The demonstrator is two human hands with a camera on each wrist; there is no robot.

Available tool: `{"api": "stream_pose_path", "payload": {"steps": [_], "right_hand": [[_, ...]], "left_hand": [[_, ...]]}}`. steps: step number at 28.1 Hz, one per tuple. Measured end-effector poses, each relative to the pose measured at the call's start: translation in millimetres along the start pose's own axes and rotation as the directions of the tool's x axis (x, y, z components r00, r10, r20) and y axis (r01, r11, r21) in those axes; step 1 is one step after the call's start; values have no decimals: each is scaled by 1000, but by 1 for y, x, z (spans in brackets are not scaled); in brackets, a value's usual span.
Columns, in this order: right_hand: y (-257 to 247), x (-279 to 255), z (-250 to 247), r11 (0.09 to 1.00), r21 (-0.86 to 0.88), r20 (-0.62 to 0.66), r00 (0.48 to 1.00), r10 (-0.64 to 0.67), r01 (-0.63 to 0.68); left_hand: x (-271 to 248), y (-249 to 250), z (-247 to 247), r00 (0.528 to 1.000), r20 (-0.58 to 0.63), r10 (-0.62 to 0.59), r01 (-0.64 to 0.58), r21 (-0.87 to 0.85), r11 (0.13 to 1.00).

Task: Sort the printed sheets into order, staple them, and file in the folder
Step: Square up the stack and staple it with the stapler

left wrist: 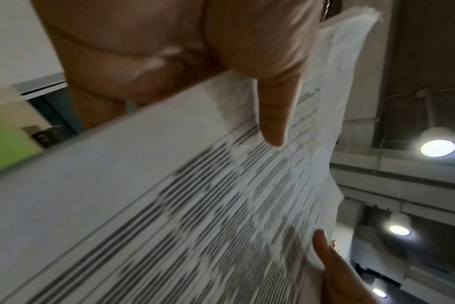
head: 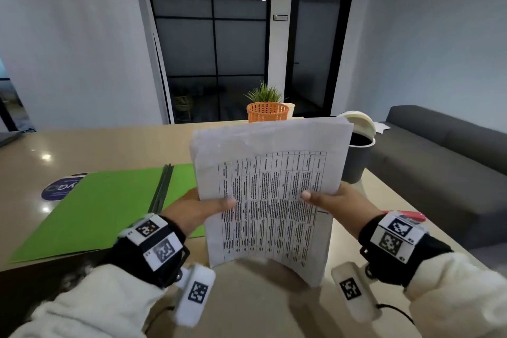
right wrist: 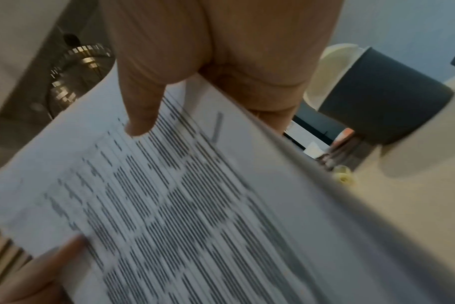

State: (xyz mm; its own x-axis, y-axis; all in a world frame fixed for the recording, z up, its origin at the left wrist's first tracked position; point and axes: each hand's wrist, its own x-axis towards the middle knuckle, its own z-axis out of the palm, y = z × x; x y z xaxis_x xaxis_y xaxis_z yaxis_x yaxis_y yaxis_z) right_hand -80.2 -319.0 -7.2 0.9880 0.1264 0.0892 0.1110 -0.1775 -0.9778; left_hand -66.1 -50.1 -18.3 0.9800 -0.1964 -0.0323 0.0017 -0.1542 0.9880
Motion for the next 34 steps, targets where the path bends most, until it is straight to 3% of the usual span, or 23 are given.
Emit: {"api": "stream_pose_path", "payload": {"steps": [3, 5, 7, 9, 13, 16, 23, 25, 28, 31, 33, 34], "right_hand": [[-33, -1, -1, 983, 97, -96, 985, -145, 154], [-52, 0, 0, 946, 121, -191, 942, -275, 301], [-63, 0, 1, 900, -39, -292, 856, -426, 435], [-63, 1, 0, 822, -238, -311, 761, -569, 518], [-53, 6, -7, 661, -545, -208, 680, -703, 516], [-49, 9, -11, 592, -667, -154, 694, -703, 452], [-51, 13, -9, 621, -623, -160, 700, -696, 475], [-54, 10, -8, 597, -681, -161, 710, -686, 423], [-63, 7, -8, 415, -873, -136, 692, -710, 255], [-76, 7, -2, 151, -957, 65, 694, -717, 246], [-90, 6, 6, 19, -962, 196, 741, -642, 271], [-98, 4, 12, 13, -958, 227, 781, -582, 288]], "left_hand": [[4, 39, -10, 977, -32, 213, -215, -151, 965], [8, 68, -13, 925, -6, 380, -375, -181, 909], [9, 87, -12, 877, 20, 480, -472, -158, 868], [13, 92, -12, 854, 51, 518, -503, -174, 846], [16, 88, -11, 849, 112, 516, -481, -239, 844], [17, 84, -13, 860, 108, 498, -447, -312, 839], [21, 82, -16, 875, 133, 466, -397, -354, 847], [22, 80, -18, 866, 168, 472, -393, -354, 848], [24, 74, -17, 877, 167, 451, -383, -326, 864], [25, 69, -12, 900, 152, 408, -369, -233, 900], [25, 67, -10, 910, 164, 380, -353, -173, 920], [23, 68, -8, 915, 172, 366, -343, -151, 927]]}}
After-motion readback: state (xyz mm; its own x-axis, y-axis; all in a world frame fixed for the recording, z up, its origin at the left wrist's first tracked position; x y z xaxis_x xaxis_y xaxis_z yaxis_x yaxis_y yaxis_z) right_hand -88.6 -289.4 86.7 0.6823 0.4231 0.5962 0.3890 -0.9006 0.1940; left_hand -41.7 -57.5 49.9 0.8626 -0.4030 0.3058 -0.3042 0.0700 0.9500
